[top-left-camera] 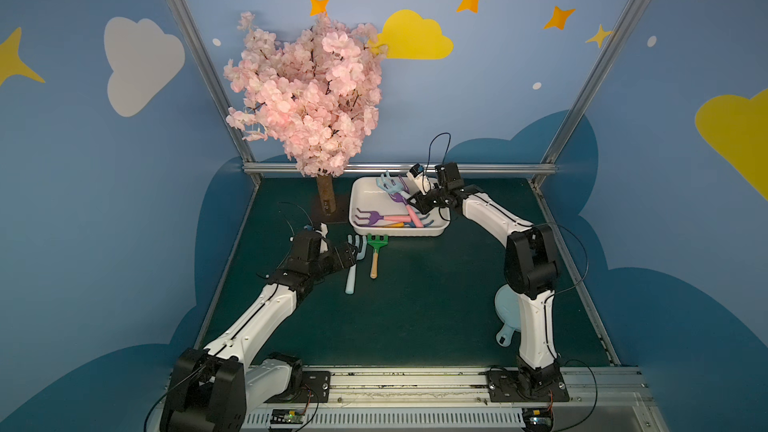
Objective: Take the hand rake out of the storage box
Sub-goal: Pick up the rake from the storage box.
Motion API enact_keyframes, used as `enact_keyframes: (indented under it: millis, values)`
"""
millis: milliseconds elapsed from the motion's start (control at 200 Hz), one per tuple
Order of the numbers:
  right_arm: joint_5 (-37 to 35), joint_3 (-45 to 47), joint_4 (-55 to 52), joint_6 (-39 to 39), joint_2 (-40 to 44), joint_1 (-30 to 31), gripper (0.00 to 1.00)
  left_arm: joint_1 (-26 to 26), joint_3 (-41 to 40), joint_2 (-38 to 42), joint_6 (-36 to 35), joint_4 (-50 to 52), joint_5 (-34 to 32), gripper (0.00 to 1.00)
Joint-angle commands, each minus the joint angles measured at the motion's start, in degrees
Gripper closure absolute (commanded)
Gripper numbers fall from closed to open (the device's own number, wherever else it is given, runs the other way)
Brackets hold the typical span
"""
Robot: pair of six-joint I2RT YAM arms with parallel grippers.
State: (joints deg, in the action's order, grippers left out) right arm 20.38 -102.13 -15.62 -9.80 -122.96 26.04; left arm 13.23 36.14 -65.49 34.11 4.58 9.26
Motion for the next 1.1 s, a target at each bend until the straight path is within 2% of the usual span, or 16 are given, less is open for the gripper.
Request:
enact_keyframes:
  millis: [0,240,445,541,666,826,961,1096]
  values:
    - [-1.48,2.69,7.57,8.13,5.62,0.35,1.0,0.19,-0.25,-1.91,-0.57,-4.38,2.92,0.0]
    - [-6.1,4.98,9.09,14.6,8.4,0.2,1.0,4.8,7.12,-10.74,-3.56,-9.02,3.18,0.01]
    - [-6.06,7.97,12.37,17.32,10.03,-0.55,1.0,11.11,18.38,-21.09,-9.29,-7.42,-1.51,0.02]
    - [-5.08,8.85,11.89,17.63,10.95,-0.91,1.0,11.35,22.65,-24.62,-9.11,-5.05,-1.92,0.03]
    - [-5.6,13.24,12.99,18.6,14.74,-1.26,1.0,11.33,22.18,-24.07,-8.94,-6.25,-1.64,0.03]
    - [-9.23,24.81,15.25,23.56,23.9,0.18,1.0,10.83,18.86,-18.74,-8.67,-4.86,-4.81,0.0]
    - [-14.6,41.93,22.49,26.47,35.15,5.08,1.0,10.03,14.32,-12.41,-8.46,-4.31,-6.39,0.0]
    - [-21.61,59.0,30.62,28.93,46.77,11.69,1.0,9.33,12.25,-8.26,-8.57,0.52,-8.56,0.0]
